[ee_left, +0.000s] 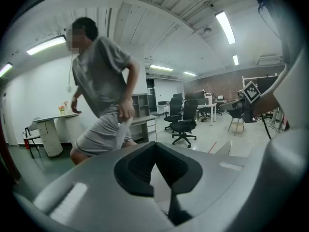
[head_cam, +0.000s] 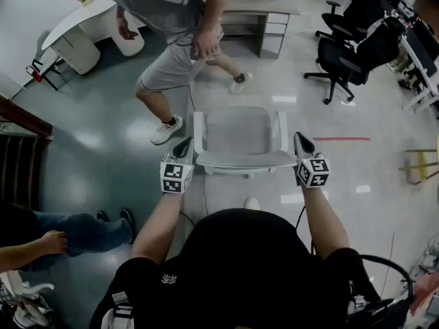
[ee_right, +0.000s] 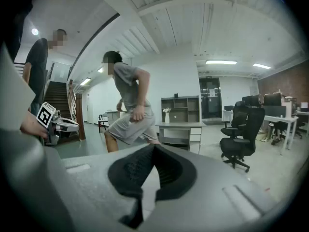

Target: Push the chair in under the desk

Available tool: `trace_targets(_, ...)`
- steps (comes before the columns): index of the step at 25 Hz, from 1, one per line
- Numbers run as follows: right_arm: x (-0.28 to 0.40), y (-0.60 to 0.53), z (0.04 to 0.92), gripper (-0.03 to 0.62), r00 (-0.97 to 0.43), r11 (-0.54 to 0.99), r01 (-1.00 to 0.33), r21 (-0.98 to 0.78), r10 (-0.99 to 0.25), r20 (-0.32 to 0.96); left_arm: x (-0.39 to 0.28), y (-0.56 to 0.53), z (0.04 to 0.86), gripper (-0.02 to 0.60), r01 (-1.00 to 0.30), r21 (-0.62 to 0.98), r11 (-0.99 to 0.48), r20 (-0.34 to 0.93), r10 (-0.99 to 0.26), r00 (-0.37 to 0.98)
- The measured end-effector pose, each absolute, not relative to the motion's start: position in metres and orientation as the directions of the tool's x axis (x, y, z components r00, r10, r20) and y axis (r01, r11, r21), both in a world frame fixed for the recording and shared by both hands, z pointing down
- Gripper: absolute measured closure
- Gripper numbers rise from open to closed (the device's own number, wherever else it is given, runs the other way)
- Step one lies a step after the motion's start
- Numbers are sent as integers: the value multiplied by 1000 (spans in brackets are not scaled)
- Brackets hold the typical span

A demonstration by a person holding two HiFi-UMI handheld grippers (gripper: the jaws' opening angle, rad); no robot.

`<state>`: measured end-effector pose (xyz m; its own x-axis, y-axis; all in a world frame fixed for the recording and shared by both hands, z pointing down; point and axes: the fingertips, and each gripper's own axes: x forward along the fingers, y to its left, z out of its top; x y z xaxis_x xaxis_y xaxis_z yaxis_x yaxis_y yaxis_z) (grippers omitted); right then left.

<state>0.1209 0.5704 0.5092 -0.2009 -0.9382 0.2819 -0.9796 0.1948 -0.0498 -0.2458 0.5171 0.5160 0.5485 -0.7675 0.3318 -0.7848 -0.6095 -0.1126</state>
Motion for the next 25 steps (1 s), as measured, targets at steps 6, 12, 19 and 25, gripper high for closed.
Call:
trace_targets(6, 117, 578, 514, 594, -198, 196, -980, -35, -938, 286, -242, 522, 523, 574, -771, -120, -625, 329, -758, 563)
trace_targets(12, 115, 595, 518, 594, -159, 162, -987, -18, -934, 321, -246, 528, 533, 574, -742, -107, -662, 356, -722, 593)
trace_targets(19, 76, 620, 540, 592, -220, 267, -961, 69, -893, 393, -253, 555, 574, 561, -576, -198, -793, 471, -592, 654)
trace_targets(25, 34, 634, 592, 381, -421, 594, -793, 136, -696, 582, -232, 584, 622, 414, -352, -269, -897, 611, -441, 657)
